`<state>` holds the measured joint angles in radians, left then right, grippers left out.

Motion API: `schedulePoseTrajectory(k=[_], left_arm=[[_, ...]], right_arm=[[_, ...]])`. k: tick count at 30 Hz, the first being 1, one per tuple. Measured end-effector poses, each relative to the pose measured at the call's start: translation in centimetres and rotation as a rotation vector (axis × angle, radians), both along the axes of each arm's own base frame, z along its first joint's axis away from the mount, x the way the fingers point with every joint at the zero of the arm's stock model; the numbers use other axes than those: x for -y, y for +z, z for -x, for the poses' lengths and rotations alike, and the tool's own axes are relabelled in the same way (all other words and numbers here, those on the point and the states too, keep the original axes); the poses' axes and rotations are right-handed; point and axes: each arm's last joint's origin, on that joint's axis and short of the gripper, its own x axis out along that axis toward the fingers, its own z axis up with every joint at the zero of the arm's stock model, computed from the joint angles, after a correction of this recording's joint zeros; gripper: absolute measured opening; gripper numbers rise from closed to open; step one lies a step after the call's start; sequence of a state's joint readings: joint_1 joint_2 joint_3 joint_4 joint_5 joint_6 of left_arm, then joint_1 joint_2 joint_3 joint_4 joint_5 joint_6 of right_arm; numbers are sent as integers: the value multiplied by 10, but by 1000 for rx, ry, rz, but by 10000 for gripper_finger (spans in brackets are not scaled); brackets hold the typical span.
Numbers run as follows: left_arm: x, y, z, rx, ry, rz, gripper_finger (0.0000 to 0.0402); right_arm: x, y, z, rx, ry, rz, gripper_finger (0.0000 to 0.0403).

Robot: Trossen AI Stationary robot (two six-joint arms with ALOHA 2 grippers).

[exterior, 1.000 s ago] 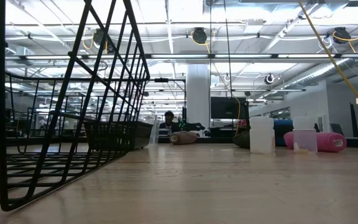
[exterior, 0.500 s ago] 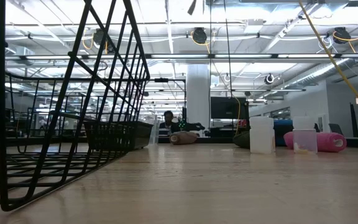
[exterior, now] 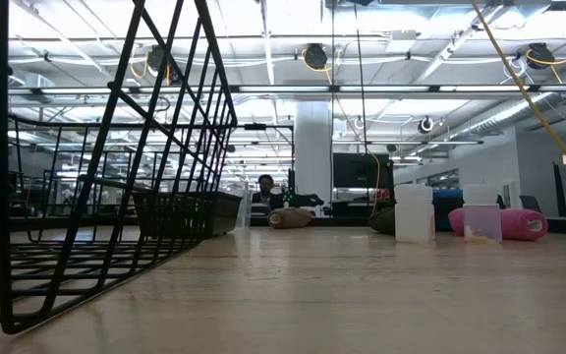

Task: Pick & place medical supplies in basket/bin
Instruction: Put the blue patient gown into the black wire basket

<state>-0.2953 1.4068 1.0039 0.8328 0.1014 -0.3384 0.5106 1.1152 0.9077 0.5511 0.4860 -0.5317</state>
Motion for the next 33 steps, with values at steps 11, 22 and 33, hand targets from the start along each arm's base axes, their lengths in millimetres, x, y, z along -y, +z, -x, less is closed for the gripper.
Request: schedulePoseTrajectory(k=[11, 22, 33], left_arm=[[-6, 1, -1, -14, 203, 39, 326], [-13, -2, -3, -50, 368, 71, 326], [-33, -13, -12, -179, 451, 82, 323]], right_arm=[[-3, -12, -11, -59, -209, 88, 0], [-3, -13, -13, -54, -238, 102, 0], [-8, -9, -12, -53, -222, 120, 0]])
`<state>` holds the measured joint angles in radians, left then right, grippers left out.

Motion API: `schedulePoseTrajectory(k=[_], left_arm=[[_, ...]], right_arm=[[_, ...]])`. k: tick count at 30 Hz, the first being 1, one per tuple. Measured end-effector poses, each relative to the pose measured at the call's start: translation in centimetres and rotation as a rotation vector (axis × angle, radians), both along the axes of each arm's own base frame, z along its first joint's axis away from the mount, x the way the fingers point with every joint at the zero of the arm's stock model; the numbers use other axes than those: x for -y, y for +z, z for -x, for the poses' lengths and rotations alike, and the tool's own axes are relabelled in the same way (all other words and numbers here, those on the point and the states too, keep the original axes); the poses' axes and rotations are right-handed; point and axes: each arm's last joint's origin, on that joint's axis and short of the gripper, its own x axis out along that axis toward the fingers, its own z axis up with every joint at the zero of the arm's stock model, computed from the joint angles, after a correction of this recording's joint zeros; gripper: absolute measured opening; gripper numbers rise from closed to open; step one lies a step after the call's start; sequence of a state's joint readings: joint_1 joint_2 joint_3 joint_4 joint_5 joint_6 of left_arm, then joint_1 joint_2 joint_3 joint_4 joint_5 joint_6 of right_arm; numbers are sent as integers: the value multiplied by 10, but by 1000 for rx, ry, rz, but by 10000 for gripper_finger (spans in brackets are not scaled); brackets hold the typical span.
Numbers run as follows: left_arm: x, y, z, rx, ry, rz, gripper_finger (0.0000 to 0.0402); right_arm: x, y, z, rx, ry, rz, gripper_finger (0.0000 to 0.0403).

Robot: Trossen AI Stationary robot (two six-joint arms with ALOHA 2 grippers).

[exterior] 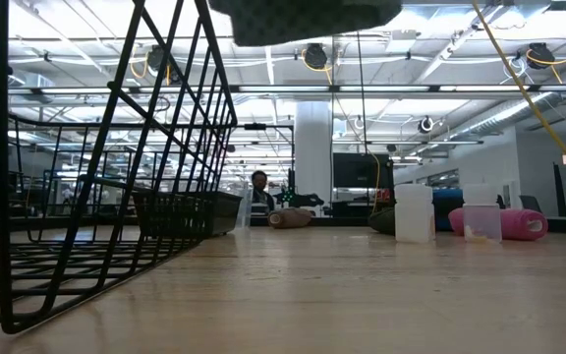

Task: Pick & place medical supplies in basket/bin
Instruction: Put the blue patient gown into the black wire basket

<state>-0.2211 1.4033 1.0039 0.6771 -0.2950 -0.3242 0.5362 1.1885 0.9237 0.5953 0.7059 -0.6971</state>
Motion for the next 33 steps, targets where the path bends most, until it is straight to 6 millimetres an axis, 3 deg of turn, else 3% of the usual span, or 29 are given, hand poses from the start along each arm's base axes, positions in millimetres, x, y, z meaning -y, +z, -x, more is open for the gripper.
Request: schedulePoseTrajectory(k=[3, 7, 17, 22, 26, 33], left_arm=[[-4, -2, -2, -18, -26, 10, 304], [-6, -3, -3, -24, -82, -4, 247], [-8, -2, -3, -14, -206, -71, 25], [-7, 8, 7, 11, -229, -120, 18], [-1, 19, 25, -4, -243, -185, 8], [24, 37, 68, -57, -238, -247, 7]], right_arm=[[-4, 5, 2, 12, 18, -4, 0], [-7, 5, 2, 21, 87, -13, 0], [-8, 2, 2, 3, 122, -71, 1], [-7, 4, 4, 16, 142, -185, 36], [-8, 7, 12, 9, 157, -252, 103], [-5, 17, 35, 28, 37, -340, 223]])
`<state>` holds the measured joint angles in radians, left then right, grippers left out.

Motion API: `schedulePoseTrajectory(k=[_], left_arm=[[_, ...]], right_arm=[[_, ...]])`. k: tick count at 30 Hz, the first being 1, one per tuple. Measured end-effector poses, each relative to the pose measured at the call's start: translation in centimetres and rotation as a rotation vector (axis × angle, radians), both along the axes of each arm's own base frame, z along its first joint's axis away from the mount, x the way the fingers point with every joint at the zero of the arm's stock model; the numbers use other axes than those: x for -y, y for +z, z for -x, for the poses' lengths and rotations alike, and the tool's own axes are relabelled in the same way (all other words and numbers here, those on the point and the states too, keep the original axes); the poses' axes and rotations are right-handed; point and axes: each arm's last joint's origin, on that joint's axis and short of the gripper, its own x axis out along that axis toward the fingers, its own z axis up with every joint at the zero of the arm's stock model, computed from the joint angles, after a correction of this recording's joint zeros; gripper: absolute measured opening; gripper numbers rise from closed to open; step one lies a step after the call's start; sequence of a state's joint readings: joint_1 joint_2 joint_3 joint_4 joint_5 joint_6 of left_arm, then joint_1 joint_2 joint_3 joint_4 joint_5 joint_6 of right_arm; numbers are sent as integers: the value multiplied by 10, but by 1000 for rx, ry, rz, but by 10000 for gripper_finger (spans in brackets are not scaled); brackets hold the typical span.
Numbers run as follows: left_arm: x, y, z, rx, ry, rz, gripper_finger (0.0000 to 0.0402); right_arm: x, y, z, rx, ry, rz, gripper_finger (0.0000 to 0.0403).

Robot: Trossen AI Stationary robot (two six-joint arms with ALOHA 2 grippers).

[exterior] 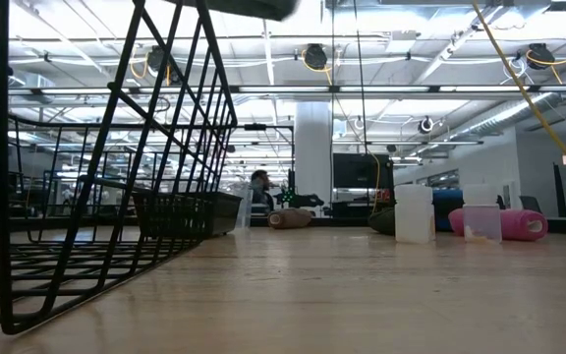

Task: Pick & place medical supplies in basket/bin
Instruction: Put the blue patient gown into the black wire basket

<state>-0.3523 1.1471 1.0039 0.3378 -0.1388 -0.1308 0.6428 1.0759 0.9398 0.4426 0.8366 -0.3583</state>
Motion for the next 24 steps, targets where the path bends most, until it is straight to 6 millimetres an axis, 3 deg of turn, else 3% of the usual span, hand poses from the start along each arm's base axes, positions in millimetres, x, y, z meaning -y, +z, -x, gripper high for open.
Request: schedulePoseTrajectory(k=[7, 11, 17, 24], left_arm=[[40, 2, 47, -68, 1, -194, 7], [63, -7, 58, -97, 55, -246, 7], [88, -51, 59, -105, 115, -147, 7], [100, -99, 64, -91, 136, 112, 7]], right_arm=[[0, 4, 10, 5, 29, -31, 255], [0, 4, 10, 3, 29, -30, 252], [-1, 3, 9, 1, 28, -27, 240], [-1, 3, 9, 1, 30, -25, 230]])
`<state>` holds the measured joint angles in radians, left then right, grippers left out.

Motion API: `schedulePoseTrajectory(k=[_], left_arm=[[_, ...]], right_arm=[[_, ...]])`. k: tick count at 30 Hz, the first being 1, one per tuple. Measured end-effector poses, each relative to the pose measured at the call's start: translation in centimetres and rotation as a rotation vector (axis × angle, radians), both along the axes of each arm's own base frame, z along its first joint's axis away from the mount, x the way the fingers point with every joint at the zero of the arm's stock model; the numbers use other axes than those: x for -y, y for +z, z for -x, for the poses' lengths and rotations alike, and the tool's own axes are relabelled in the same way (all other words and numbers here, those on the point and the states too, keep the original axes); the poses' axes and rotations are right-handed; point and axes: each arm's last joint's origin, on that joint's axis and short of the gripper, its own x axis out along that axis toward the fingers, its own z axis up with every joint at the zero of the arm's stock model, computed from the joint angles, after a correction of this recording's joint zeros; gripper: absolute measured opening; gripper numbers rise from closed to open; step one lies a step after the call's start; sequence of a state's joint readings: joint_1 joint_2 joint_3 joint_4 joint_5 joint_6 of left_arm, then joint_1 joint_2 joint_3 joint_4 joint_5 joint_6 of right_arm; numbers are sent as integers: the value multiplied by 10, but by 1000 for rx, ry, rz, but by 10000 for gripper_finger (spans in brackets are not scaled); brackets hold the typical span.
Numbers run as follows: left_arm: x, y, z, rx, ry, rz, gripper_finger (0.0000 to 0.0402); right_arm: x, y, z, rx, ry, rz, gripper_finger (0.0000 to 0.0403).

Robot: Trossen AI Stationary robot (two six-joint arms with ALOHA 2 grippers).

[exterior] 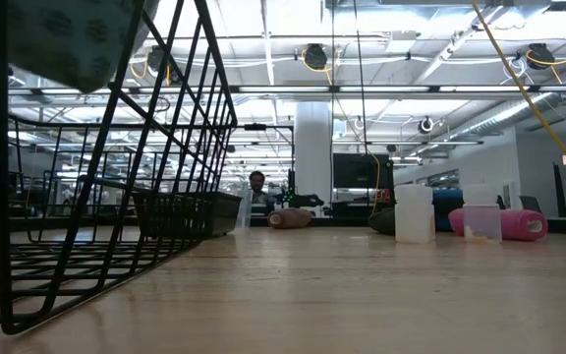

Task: Pick & place medical supplies in basket/bin
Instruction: Put the blue patient gown into the black wire basket

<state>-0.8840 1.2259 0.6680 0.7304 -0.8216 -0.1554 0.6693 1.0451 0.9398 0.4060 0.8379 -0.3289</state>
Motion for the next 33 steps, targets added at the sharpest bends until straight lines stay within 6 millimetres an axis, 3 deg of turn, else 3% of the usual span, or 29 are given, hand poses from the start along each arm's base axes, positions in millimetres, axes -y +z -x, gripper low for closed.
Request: schedulePoseTrajectory(k=[17, 28, 33], left_arm=[[2, -35, -2, -100, 245, 501, 7], [1, -43, -1, -130, 266, 567, 8], [2, -42, -2, -148, 212, 520, 6]], right_arm=[[0, 0, 0, -4, -2, 22, 226], [0, 0, 0, -6, -4, 31, 222], [0, 0, 0, -6, -4, 31, 221]])
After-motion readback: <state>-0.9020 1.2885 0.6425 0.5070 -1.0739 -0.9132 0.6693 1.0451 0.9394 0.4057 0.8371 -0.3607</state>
